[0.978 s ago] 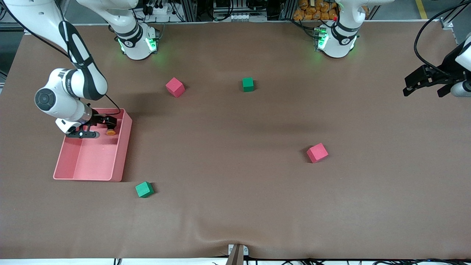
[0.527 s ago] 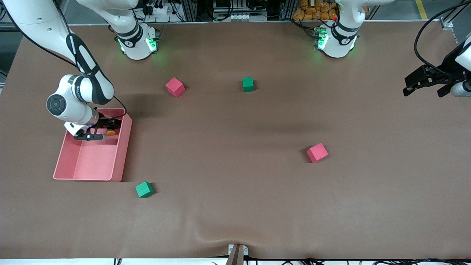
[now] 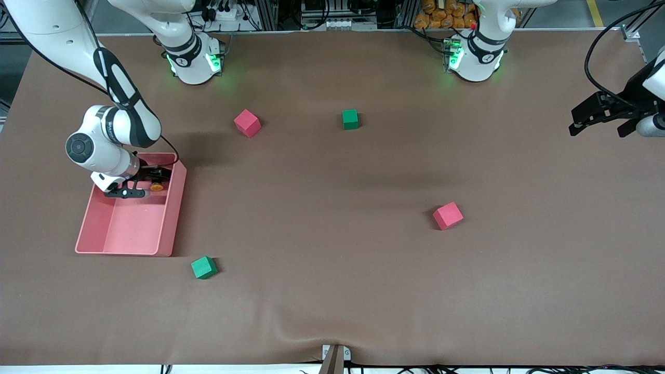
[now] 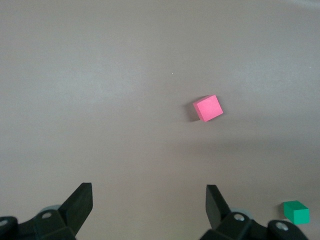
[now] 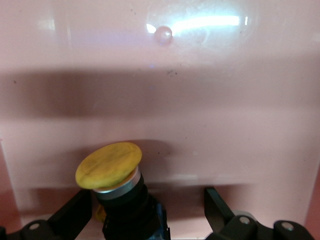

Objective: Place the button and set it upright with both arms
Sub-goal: 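Close the right gripper around the yellow button's black base, then lift the button out of the tray and carry it to mid-table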

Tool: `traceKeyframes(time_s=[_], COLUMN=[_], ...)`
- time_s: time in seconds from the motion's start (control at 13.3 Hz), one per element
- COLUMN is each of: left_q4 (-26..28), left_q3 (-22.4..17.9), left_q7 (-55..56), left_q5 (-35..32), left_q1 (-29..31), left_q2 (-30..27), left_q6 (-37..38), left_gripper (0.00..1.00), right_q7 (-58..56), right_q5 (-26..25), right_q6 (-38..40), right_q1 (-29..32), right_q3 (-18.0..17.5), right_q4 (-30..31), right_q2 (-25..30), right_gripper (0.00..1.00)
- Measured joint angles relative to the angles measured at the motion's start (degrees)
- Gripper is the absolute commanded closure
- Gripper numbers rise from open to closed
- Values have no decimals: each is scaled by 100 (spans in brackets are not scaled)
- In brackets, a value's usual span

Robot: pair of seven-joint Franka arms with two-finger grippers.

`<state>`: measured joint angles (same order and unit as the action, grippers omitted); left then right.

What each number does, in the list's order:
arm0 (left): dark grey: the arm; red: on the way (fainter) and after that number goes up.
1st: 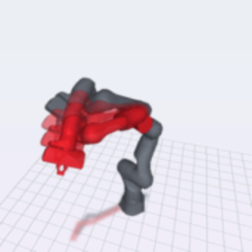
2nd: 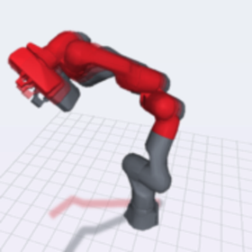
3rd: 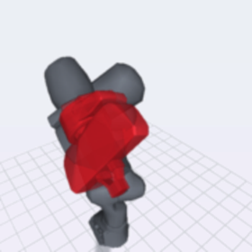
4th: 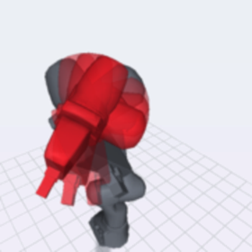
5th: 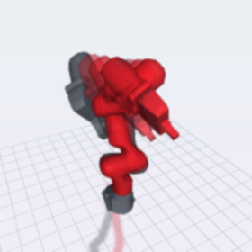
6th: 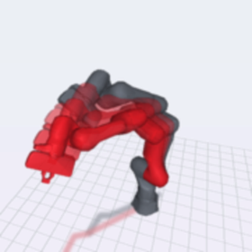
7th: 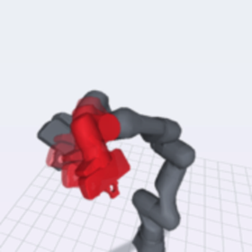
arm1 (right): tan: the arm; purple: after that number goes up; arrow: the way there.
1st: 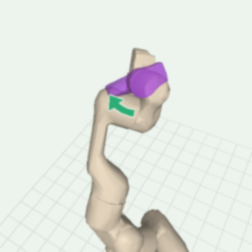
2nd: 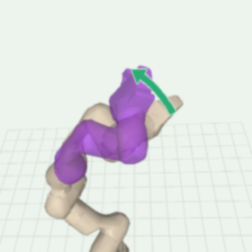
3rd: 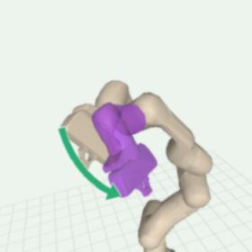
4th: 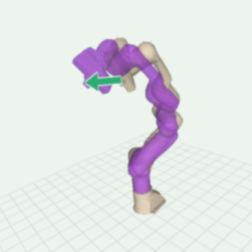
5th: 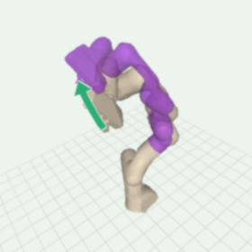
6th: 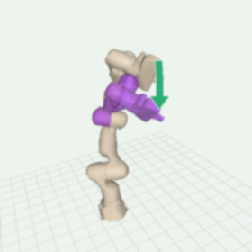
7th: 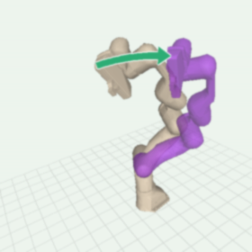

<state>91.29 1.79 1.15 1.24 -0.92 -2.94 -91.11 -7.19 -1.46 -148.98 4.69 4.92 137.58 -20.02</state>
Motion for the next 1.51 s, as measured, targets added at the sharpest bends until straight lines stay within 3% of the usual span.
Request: traceKeyframes(time_s=[0.15,0.23,1.05,1.51], left_q4=[0,0,0,0], left_q3=[0,0,1,2], left_q7=[0,0,0,0], left_q5=[0,0,0,0], left_q1=[0,0,0,-1], left_q2=[0,0,1,1], left_q6=[0,0,0,0], left_gripper=[0,0,0,0], right_q7=[1,1,1,-301], right_q5=[0,0,0,-1], right_q6=[-43,-65,-190,28], right_q1=[6,7,4,2], right_q3=[26,26,17,16], right_q4=[-5,-5,-196,-636], right_q2=[0,0,58,655], right_gripper=[87,100,100,100])
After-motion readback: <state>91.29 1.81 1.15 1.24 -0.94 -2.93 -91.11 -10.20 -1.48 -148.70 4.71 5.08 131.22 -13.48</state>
